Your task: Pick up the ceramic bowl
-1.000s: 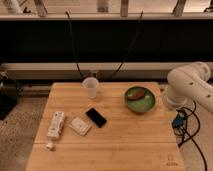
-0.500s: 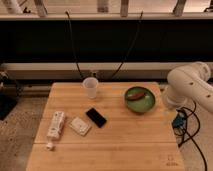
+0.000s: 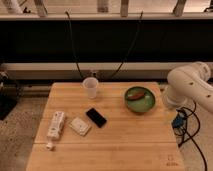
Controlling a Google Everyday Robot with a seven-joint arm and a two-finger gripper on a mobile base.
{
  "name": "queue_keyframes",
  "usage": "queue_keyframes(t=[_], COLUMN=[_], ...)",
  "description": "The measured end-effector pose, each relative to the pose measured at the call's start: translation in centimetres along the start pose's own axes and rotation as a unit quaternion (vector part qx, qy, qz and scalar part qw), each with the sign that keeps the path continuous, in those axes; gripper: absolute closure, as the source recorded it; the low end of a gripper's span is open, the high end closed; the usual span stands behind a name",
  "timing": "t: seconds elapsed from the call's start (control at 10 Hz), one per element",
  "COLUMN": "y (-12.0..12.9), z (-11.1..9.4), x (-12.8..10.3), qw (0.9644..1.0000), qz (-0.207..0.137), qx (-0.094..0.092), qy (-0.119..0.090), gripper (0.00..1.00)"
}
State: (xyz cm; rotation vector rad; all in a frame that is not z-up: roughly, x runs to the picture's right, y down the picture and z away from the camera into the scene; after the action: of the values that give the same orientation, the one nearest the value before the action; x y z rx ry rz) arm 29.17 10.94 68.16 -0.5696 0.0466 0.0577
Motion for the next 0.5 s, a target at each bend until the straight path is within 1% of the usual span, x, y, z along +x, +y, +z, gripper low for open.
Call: queue_keyframes(t=[0.1, 0.3, 0.5], y=[-0.3, -2.5, -3.2], z=[0.3, 1.9, 2.7], x=[0.1, -0.4, -0.3], qw=[1.0, 0.9996, 0.9992], qz=[-0.004, -0.028, -0.036], qx=[0.0, 0.002, 0.0], qy=[0.003, 0.011, 0.016], gripper=[0.2, 0.2, 0.2])
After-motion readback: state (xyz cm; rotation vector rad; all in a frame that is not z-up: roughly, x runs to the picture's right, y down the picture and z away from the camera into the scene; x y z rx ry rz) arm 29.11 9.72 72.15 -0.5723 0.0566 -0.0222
